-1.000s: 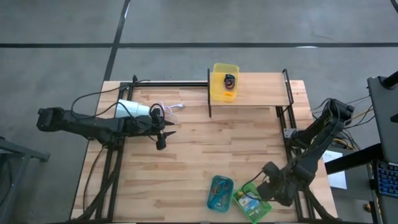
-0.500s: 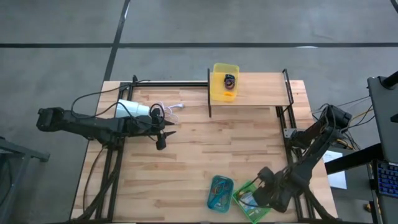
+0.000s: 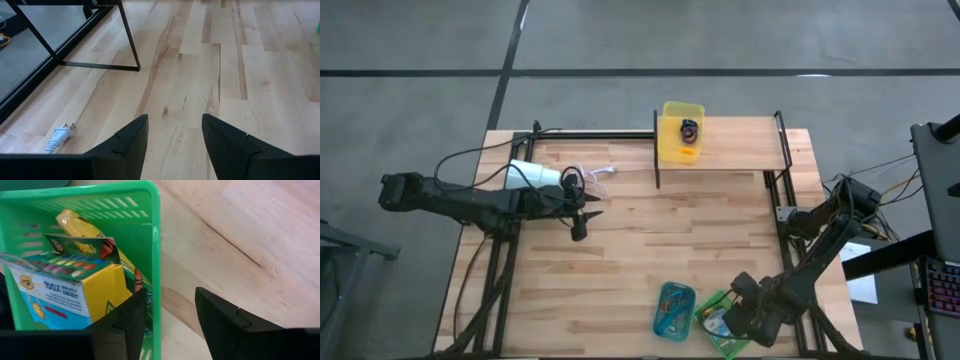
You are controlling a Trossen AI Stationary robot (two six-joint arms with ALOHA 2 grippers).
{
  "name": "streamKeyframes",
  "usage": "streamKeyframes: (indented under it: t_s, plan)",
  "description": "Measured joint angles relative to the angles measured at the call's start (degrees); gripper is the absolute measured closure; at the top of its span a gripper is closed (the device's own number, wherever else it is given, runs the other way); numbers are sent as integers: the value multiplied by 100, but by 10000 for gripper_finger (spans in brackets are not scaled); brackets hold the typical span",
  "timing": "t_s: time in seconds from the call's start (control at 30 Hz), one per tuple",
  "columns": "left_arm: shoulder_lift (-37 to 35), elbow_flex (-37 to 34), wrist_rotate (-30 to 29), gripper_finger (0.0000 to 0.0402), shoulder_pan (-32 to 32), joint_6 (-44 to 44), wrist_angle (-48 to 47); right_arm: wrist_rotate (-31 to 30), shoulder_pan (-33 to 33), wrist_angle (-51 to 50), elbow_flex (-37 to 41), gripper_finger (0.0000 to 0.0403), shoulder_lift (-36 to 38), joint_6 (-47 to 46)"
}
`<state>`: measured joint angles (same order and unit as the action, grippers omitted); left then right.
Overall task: Pick & Place Office Desk Supplies
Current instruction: Put the green bin on the shelf
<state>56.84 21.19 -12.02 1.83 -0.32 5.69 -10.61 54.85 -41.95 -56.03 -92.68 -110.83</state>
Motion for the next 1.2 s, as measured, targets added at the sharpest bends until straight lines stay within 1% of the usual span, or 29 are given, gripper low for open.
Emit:
streamKeyframes:
  t_s: [0.17,0.5,0.63,0.77,0.93,1.13,1.2]
  plan:
    - [0,0,0,211,0,0,2,0,0,0,2,269,53,2]
    - [0,0,-1,212,0,0,0,-2,-2,15,11,359,67,153]
    - [0,0,0,212,1,0,0,-2,-2,15,13,383,67,78]
    - [0,0,0,212,1,0,0,-2,0,-96,13,388,70,-225]
    - [0,0,-1,212,0,0,0,-8,-3,-280,21,388,120,-304]
    - [0,0,1,212,2,0,0,-160,-7,-368,26,389,249,-528]
    - [0,0,-1,212,0,0,0,-299,-11,-455,28,389,320,-581]
